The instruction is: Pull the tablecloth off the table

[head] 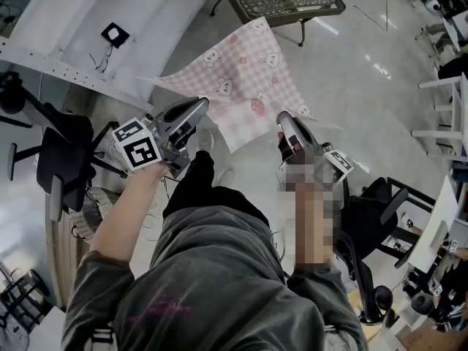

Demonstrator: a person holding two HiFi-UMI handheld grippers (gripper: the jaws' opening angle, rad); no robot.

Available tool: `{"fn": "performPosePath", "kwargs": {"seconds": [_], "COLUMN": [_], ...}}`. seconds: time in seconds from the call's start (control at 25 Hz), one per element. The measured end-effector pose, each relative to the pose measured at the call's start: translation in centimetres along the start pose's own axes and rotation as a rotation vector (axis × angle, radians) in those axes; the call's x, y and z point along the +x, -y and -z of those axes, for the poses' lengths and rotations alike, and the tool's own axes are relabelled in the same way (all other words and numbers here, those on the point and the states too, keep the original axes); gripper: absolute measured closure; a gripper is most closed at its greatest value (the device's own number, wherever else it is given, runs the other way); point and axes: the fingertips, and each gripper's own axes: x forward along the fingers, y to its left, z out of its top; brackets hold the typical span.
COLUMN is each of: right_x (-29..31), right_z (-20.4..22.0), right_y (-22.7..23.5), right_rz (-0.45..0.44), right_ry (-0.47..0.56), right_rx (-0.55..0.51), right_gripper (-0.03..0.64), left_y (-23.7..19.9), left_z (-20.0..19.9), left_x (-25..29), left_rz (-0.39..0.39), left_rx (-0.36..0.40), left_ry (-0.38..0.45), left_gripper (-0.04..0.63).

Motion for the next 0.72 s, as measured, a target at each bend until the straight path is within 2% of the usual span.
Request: {"fn": "performPosePath", "kwargs": {"seconds": [0.44, 0.72], "right_x": [-1.7, -2.1], "right_z": [0.7, 2.4], "right_y": [-3.5, -7.2], "right_rz": [-0.027, -0.031], "right_ry": [-0.009, -0.008], "right_rx": [0.007, -0.012], "right_gripper": [0.612, 0.612], "left_y": [2.4, 4.2], "left_z": [0.2, -0.6], "left_x": [-2.9, -6.2], "left_rz": [-0.008, 0.024], "left_rx": [-0.053, -0.065], "left_ry": [0.027, 0.033], "left_gripper": [0.596, 0.595]}}
